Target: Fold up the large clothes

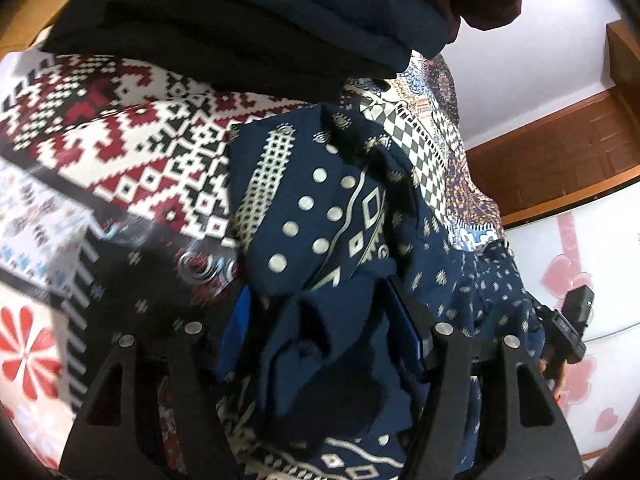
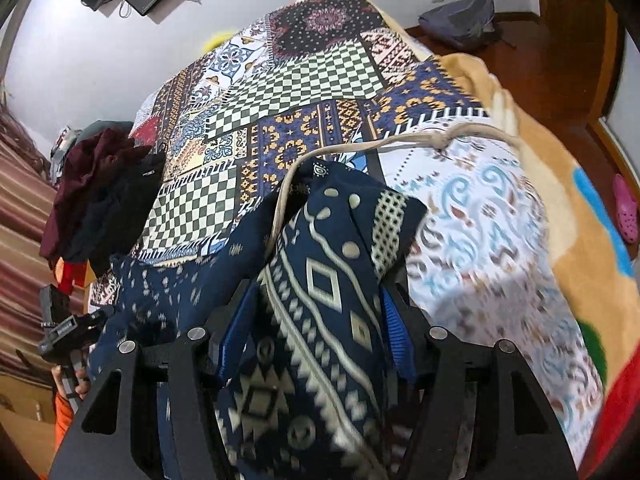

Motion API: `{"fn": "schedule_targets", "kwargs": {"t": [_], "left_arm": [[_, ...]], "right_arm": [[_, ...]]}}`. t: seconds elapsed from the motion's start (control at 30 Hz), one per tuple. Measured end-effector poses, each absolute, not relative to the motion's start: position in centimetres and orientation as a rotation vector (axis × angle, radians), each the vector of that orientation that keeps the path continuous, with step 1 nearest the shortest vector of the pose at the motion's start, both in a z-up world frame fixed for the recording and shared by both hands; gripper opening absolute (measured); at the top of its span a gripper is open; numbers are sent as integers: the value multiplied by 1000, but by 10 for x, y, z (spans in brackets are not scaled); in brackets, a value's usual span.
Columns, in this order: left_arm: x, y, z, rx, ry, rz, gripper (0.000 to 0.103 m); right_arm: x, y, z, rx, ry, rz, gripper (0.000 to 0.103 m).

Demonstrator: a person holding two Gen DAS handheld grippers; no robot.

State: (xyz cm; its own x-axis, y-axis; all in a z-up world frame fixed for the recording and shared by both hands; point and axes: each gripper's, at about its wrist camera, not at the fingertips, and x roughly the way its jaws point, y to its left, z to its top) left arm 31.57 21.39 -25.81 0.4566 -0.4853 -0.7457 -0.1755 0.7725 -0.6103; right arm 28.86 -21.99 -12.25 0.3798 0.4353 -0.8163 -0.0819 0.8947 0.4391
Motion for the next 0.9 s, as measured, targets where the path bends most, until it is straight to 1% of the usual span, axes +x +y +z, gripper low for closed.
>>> {"fn": "schedule_targets", "kwargs": {"t": [0.07, 0.1, 0.13, 0.17, 0.23, 0.33, 0.53, 0.7, 0.8, 0.9], "left_arm": [[320, 212, -258, -683, 1097, -210, 60], [321, 210, -258, -676, 1094, -211, 53], [322, 208, -258, -665, 1094, -206, 43], [323, 208, -258, -656, 1097, -195, 39], [322, 205, -255, -633, 1095, -182, 24], [312, 199, -237, -574, 1049, -165, 17], [291, 185, -170, -443, 895, -111, 13], [274, 196, -107, -383, 745, -70, 13], [271, 207, -84, -356, 693, -39, 13], [281, 211, -78, -314, 682, 10, 13]], "right_arm": [[295, -217, -124, 350, 1157, 333, 46], [297, -216, -125, 346, 1168, 335, 32], [298, -214, -125, 358, 1182, 352, 19], [298, -213, -124, 373, 1189, 364, 17], [295, -208, -113, 352, 1167, 362, 14], [289, -199, -86, 326, 1085, 385, 13], [281, -168, -13, 206, 918, 444, 12], [288, -149, 39, 169, 795, 467, 11], [299, -132, 47, 126, 755, 454, 11], [315, -112, 34, 77, 768, 428, 11]]}}
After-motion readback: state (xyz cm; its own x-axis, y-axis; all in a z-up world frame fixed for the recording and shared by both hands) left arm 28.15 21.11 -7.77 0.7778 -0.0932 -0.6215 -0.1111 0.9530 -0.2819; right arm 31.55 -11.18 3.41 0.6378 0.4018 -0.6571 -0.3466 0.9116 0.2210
